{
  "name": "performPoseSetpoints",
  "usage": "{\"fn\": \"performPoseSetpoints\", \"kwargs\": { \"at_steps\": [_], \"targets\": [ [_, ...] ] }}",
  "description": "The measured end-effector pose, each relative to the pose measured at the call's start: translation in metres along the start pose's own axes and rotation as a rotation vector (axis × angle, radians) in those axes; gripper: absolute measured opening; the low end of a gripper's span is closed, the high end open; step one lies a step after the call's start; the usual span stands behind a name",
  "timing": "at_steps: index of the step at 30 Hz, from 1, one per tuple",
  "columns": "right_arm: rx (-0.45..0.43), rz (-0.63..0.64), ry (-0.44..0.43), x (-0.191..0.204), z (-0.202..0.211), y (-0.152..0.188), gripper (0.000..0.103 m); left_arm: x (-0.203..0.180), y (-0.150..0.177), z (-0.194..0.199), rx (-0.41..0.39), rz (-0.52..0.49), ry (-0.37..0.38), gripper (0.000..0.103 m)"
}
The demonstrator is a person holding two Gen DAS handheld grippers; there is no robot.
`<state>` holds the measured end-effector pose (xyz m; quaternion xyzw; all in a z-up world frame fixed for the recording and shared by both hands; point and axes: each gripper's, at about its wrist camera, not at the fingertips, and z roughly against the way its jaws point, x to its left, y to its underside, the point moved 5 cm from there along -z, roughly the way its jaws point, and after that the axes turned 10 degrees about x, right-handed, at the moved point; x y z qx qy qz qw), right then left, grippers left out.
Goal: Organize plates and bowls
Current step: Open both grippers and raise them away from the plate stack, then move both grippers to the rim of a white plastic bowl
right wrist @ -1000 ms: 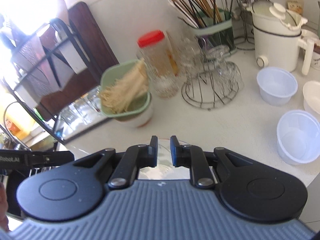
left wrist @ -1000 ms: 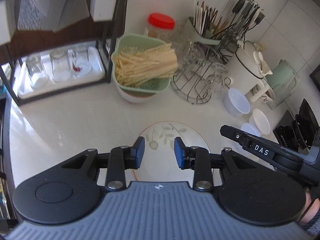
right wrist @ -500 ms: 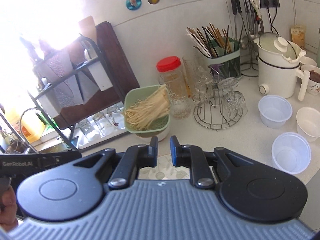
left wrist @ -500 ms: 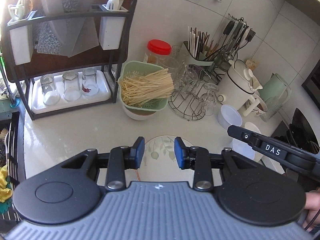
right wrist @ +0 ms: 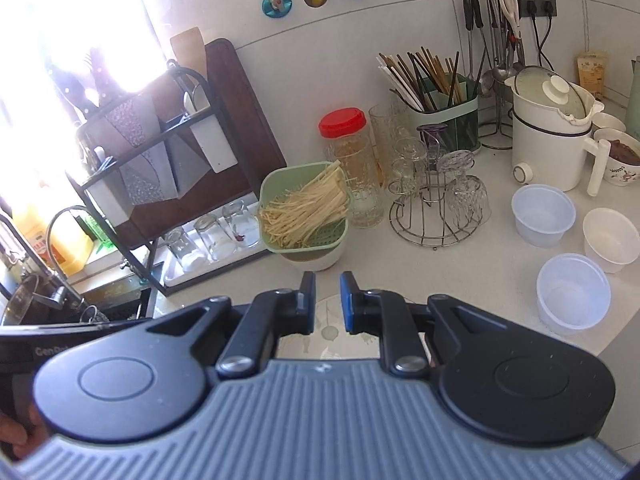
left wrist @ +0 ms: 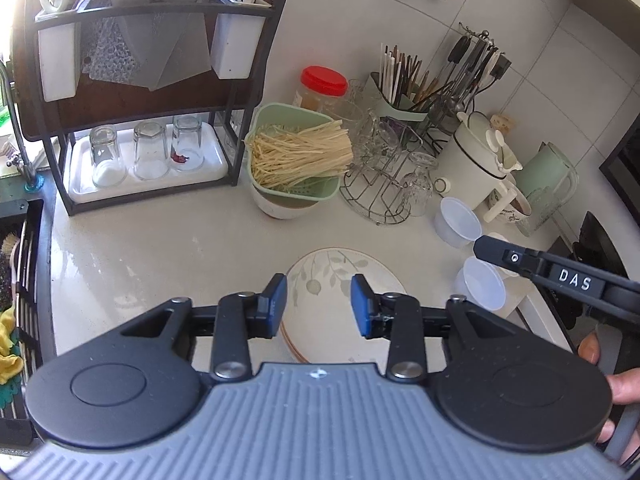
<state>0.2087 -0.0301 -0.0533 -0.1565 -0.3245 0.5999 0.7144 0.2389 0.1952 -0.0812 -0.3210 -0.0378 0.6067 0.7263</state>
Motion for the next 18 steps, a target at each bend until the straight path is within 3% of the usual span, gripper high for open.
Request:
{"fn": "performPoseSetpoints", "kwargs": {
  "at_steps": [2,4,6,14,18],
  "targets": [
    [0.017,-0.001,0.022,0.000,0.002,-0.004,0.021,0.000,-0.001,-0.002,-0.004,0.000,0.003,0.059],
    [0.038,-0.003,0.042,-0.002,0.004,-0.011,0.054,-0.002,-0.003,-0.001,-0.010,-0.008,-0.017,0.059],
    [0.045,0.003,0.043,-0.004,0.007,-0.018,0.073,-0.005,-0.006,0.003,-0.026,-0.007,-0.036,0.062],
    [0.103,0.153,0.034,-0.009,0.032,-0.060,0.076,-0.026,-0.018,-0.003,-0.060,0.023,-0.125,0.064],
    [0.171,0.275,0.043,-0.003,0.052,-0.080,0.076,-0.042,-0.023,-0.022,-0.031,0.076,-0.104,0.064]
  ]
}}
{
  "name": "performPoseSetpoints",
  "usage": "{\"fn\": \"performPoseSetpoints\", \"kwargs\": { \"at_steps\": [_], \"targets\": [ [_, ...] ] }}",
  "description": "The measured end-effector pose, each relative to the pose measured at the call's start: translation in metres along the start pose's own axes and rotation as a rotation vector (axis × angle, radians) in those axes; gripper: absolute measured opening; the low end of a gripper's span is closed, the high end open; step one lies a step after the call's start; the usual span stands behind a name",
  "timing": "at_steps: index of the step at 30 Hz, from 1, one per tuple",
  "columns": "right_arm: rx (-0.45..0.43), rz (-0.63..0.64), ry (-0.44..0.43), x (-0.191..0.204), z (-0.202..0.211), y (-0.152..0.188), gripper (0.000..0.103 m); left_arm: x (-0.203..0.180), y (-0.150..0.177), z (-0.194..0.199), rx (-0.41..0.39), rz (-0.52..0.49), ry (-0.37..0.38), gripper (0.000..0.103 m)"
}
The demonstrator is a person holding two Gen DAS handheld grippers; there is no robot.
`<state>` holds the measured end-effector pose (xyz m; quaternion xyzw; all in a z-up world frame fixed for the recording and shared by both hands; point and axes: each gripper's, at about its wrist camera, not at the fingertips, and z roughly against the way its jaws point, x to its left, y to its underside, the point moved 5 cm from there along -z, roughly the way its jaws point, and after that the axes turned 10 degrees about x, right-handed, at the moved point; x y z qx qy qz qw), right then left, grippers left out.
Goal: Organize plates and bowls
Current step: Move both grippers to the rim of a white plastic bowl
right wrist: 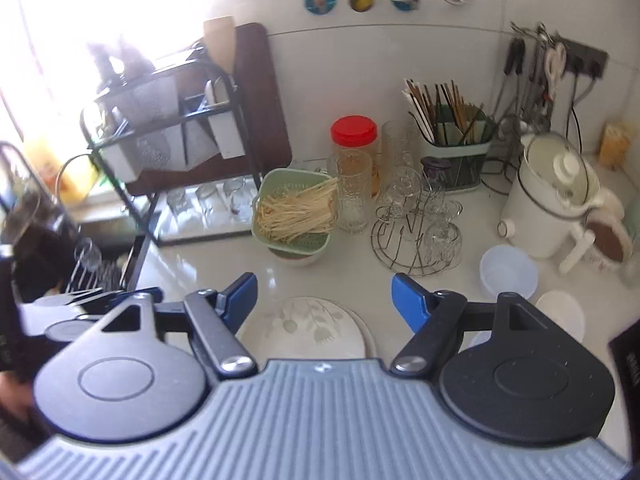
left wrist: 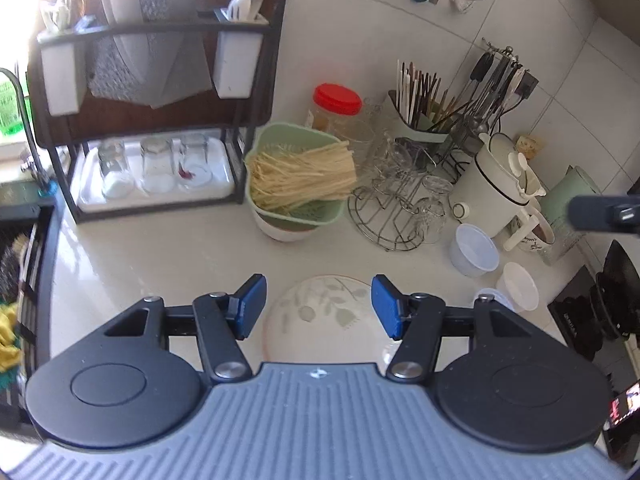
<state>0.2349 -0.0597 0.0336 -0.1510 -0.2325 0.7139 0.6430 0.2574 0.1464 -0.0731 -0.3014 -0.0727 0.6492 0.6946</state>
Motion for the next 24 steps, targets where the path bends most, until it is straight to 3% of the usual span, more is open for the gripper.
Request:
{"fn": "performPoseSetpoints", "kwargs": {
  "at_steps": [6,12,19,24],
  "targets": [
    [0.044,0.057,-0.091,-0.011,0.034,-0.025,0.076,-0.026,0.000,-0.035,0.089,0.005,-0.026,0.064],
    [0.133,0.068,-0.144,-0.028,0.026,-0.035,0.076,-0.042,-0.001,-0.071,0.169,-0.005,-0.043,0.064],
    [0.194,0.029,-0.145,-0.057,0.008,-0.043,0.076,-0.064,-0.005,-0.096,0.194,-0.031,-0.019,0.064],
    [0.182,-0.034,-0.175,-0.074,0.009,-0.057,0.076,-0.071,-0.008,-0.104,0.204,-0.031,-0.010,0.064]
  ]
}}
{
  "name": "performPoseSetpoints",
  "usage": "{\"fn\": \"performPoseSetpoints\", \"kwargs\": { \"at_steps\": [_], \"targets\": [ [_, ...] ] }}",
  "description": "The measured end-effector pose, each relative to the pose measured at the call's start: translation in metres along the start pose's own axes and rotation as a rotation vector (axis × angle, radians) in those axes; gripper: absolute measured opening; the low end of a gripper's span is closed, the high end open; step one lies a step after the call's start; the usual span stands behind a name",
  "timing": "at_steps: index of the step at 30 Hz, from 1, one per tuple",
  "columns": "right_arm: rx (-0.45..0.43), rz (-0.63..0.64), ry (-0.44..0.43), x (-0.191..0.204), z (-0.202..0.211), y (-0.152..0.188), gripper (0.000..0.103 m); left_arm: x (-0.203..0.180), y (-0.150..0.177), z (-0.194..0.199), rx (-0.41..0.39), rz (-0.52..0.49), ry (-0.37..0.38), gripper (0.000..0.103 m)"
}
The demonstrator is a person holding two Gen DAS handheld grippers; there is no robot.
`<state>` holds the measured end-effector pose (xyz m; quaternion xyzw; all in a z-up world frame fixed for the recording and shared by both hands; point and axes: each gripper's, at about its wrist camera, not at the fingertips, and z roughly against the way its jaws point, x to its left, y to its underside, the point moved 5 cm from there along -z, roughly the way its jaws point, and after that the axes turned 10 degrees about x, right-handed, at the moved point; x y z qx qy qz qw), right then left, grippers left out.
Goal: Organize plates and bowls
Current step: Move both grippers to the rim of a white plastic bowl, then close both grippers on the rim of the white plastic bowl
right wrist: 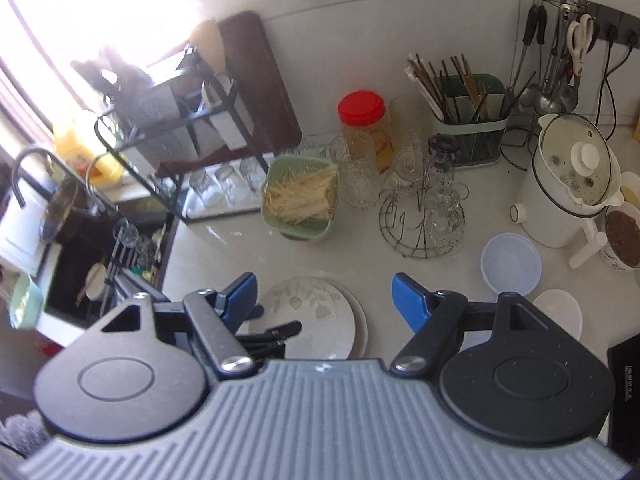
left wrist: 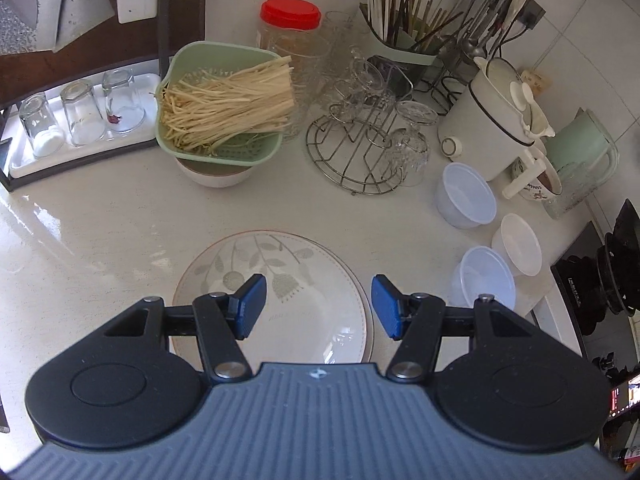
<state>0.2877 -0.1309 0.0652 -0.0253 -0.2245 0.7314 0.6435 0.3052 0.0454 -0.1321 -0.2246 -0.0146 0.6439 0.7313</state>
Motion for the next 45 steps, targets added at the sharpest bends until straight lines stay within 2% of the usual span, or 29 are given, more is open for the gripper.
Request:
{"fn": "performPoseSetpoints", "kwargs": {
  "at_steps": [3,6,13,15,19,23,29,38,41,45],
  "targets": [
    [-0.005,-0.053,0.014,-0.011,-0.002,-0.009,0.076,-0.002,-0.004,-0.005,0.001,-0.006,0.003,0.064],
    [0.083,-0.121,-0.010,-0.023,-0.014,-0.006,0.076,-0.005,-0.003,-0.017,0.032,0.001,0.006,0.064],
    [0.121,-0.145,0.083,-0.044,-0.023,-0.001,0.076,-0.023,-0.009,-0.049,0.060,-0.012,0.060,0.064],
    [0.124,-0.155,0.084,-0.050,-0.026,0.001,0.076,-0.029,-0.011,-0.055,0.065,-0.013,0.063,0.064],
    [0.218,-0.159,0.093,-0.058,-0.047,0.011,0.075,-0.041,-0.013,-0.069,0.076,-0.011,0.083,0.064],
    [0.225,-0.201,0.112,-0.075,-0.055,0.013,0.075,-0.050,-0.014,-0.083,0.088,-0.012,0.103,0.064],
    [0.300,-0.266,0.096,-0.095,-0.076,0.031,0.075,-0.071,-0.020,-0.100,0.092,-0.026,0.131,0.064],
    [0.220,-0.405,0.095,-0.160,-0.099,0.074,0.075,-0.104,-0.013,-0.118,0.105,-0.049,0.170,0.063],
    [0.163,-0.409,0.103,-0.174,-0.104,0.084,0.074,-0.114,-0.011,-0.126,0.115,-0.048,0.196,0.063],
    [0.100,-0.411,0.124,-0.191,-0.112,0.093,0.069,-0.129,-0.012,-0.135,0.117,-0.065,0.230,0.063]
  ]
}}
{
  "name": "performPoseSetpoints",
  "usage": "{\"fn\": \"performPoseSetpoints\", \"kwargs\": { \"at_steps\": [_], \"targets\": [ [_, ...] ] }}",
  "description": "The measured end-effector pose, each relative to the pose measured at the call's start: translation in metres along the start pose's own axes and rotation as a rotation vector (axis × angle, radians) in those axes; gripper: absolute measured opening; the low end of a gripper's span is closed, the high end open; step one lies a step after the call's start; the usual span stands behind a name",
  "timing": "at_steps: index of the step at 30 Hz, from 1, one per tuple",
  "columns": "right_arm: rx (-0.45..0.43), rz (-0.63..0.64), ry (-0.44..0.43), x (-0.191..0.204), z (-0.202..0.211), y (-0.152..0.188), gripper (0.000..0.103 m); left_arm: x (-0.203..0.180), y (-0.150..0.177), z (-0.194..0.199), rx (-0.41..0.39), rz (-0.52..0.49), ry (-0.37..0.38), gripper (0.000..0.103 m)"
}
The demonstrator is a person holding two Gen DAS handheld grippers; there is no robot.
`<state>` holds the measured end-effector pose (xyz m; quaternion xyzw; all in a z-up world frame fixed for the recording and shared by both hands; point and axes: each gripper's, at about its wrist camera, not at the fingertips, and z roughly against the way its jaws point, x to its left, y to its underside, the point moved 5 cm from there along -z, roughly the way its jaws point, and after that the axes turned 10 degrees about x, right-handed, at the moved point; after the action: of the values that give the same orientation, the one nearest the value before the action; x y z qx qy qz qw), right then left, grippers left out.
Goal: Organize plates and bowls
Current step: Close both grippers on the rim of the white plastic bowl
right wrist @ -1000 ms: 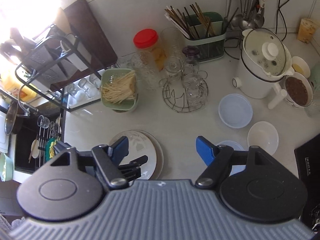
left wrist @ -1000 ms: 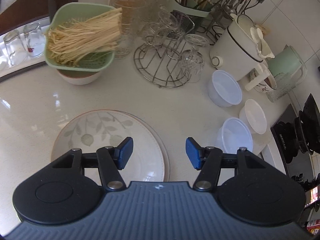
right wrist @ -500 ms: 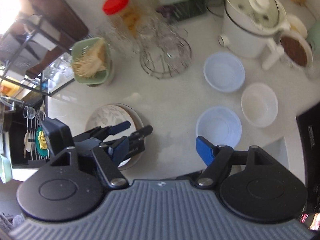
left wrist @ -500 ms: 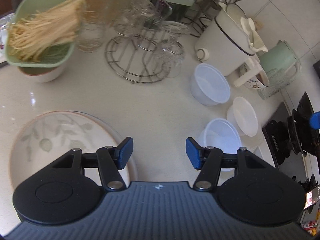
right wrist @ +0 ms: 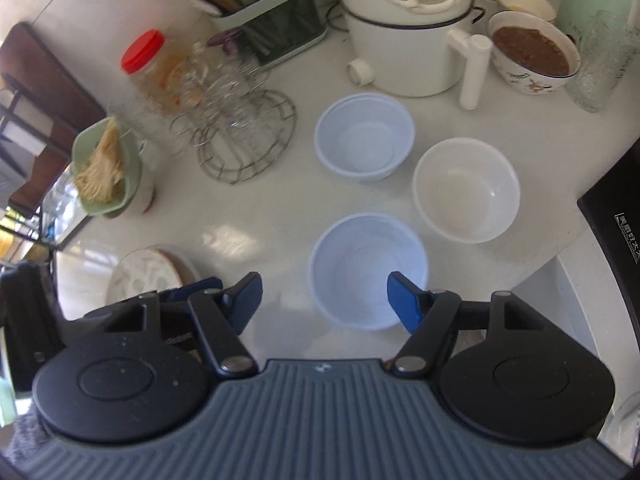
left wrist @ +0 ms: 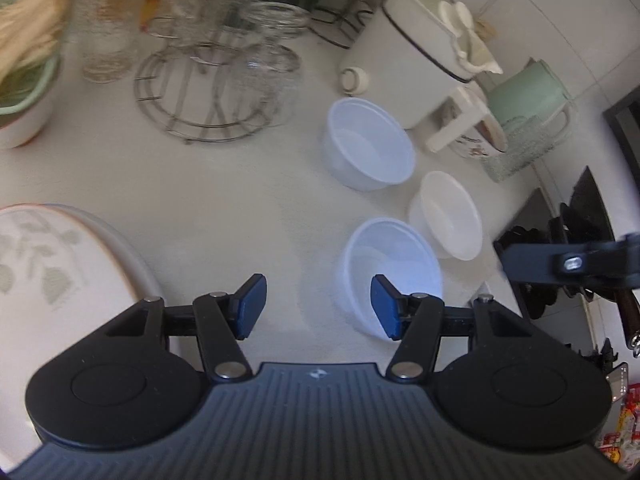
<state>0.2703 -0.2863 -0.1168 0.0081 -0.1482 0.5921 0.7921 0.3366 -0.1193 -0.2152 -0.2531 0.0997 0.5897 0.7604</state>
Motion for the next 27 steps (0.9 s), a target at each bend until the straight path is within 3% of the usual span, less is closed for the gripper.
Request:
{"fn": "performPoseSetpoints", "kwargs": {
  "at_steps": [4,6,10,19,23,27],
  "targets": [
    [-0.049,-0.022,0.025,-0.026,-0.011,0.005,0.054,-0.007,-0.004,-0.017,-0.003,0.003,0.021,0.062],
    [-0.073,-0.029,0.030,-0.038,-0.019,0.009,0.048,-0.011,-0.005,-0.027,0.001,0.007,0.006,0.054],
    [-0.061,-0.081,0.033,-0.063,-0.042,0.014,0.032,-0.015,-0.002,-0.038,-0.004,0.018,0.006,0.048],
    [0.002,-0.111,0.024,-0.077,-0.077,0.008,0.021,-0.019,0.006,-0.056,0.022,0.036,-0.003,0.030],
    [0.014,-0.119,0.016,-0.079,-0.090,0.009,0.019,-0.017,0.007,-0.060,0.038,0.098,0.028,0.018],
    [0.006,-0.120,0.017,-0.080,-0.096,0.011,0.016,-0.016,0.009,-0.061,0.038,0.107,0.033,0.015]
  ]
}}
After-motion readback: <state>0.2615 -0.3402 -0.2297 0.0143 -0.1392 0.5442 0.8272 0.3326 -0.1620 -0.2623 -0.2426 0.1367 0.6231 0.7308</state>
